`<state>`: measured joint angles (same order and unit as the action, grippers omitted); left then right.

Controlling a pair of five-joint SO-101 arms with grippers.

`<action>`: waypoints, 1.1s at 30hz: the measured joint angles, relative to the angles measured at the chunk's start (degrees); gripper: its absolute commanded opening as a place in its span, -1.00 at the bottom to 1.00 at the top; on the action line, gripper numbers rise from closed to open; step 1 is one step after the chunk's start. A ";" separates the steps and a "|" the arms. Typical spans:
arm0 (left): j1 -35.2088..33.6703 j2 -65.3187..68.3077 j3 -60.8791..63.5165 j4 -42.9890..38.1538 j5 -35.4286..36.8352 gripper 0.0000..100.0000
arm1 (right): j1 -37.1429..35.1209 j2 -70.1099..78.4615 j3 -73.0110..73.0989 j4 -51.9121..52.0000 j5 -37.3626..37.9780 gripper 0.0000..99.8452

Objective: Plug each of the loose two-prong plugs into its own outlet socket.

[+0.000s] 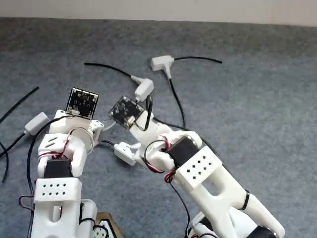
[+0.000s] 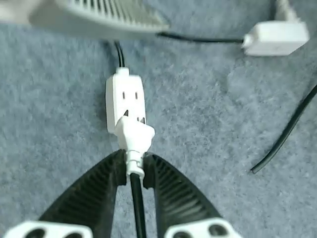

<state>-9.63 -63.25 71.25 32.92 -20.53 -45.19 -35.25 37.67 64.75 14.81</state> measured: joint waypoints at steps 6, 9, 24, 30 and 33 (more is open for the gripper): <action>-0.35 0.18 3.43 -1.41 0.00 -0.19 | 0.09 0.00 -0.97 3.43 4.04 -0.98; -0.35 0.18 6.86 -2.99 -1.58 -0.19 | 0.09 0.00 -4.40 6.33 4.40 -0.98; -0.53 -0.26 17.23 -1.85 -2.37 -0.19 | 5.89 -0.09 -13.80 15.12 4.57 -0.98; -0.70 -0.70 15.91 6.24 -4.66 -0.19 | 5.89 -0.09 -13.80 15.82 4.57 -0.98; -2.02 0.18 13.71 8.09 -4.84 -0.19 | 5.98 -0.09 -13.80 15.82 4.57 -0.98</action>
<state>-11.65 -63.08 84.97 41.01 -25.36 -39.21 -35.34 23.87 80.57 19.38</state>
